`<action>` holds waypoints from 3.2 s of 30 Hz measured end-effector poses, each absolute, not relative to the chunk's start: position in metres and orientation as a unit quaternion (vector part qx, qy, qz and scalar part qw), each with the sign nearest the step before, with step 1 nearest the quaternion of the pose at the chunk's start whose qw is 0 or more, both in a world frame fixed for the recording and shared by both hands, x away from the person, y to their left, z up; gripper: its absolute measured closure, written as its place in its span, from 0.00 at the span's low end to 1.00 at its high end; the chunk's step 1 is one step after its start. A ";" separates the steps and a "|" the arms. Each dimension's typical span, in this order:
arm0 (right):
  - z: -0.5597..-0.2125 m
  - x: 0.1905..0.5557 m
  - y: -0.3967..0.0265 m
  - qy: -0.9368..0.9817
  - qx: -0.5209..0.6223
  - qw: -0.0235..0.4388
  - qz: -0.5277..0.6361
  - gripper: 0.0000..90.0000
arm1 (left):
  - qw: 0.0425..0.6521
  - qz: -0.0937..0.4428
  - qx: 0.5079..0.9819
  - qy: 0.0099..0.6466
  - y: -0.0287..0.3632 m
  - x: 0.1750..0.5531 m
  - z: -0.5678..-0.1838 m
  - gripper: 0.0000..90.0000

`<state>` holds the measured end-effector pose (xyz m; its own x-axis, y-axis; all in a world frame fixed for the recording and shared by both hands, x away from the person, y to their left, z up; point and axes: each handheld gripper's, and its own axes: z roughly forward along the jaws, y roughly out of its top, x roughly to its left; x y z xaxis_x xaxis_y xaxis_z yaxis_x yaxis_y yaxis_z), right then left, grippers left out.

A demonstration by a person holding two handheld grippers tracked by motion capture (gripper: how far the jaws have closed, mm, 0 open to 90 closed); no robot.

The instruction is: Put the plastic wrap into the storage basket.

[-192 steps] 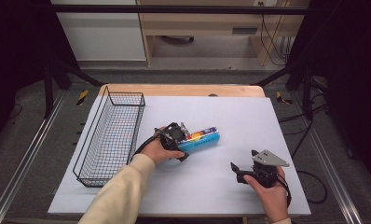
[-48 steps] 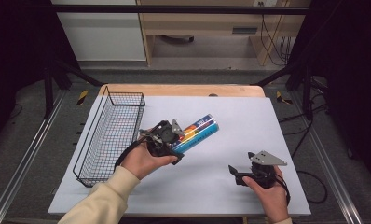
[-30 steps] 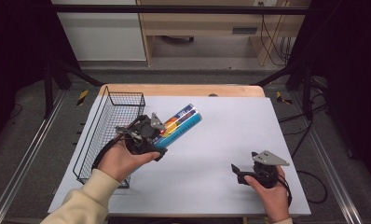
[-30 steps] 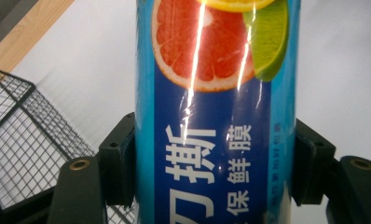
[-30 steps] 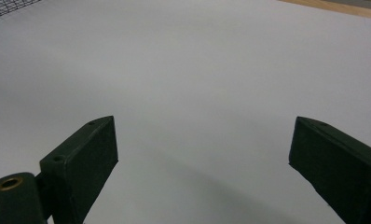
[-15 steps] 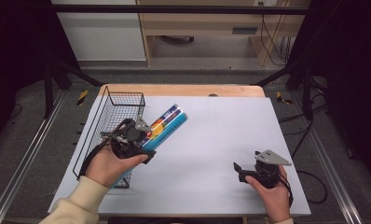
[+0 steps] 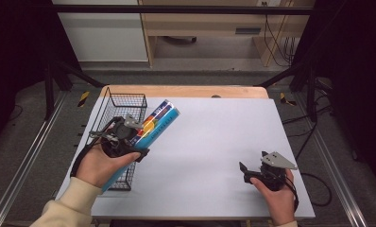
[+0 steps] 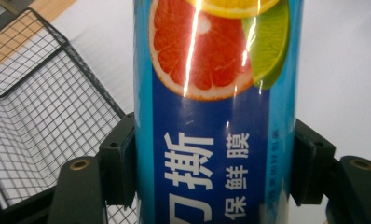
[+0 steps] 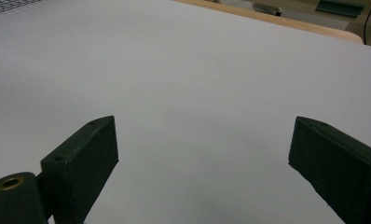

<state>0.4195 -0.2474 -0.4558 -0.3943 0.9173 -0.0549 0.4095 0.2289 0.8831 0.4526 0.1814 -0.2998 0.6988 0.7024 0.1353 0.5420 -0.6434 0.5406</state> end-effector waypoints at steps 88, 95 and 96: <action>-0.454 0.419 -0.234 0.748 0.433 0.283 0.416 0.10 | 0.182 0.141 0.829 0.509 0.254 0.473 -0.331 0.36; -0.455 0.419 -0.233 0.750 0.432 0.280 0.416 0.10 | 0.158 0.127 0.832 0.516 0.252 0.487 -0.343 0.36; -0.455 0.419 -0.233 0.751 0.431 0.278 0.416 0.10 | 0.157 0.126 0.832 0.517 0.251 0.488 -0.345 0.36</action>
<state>0.4188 -0.2328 -0.4548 -0.4731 0.8790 -0.0597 0.4162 0.2828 0.8642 0.4883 0.2515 -0.3449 0.4342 0.8995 0.0484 0.8203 -0.4171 0.3913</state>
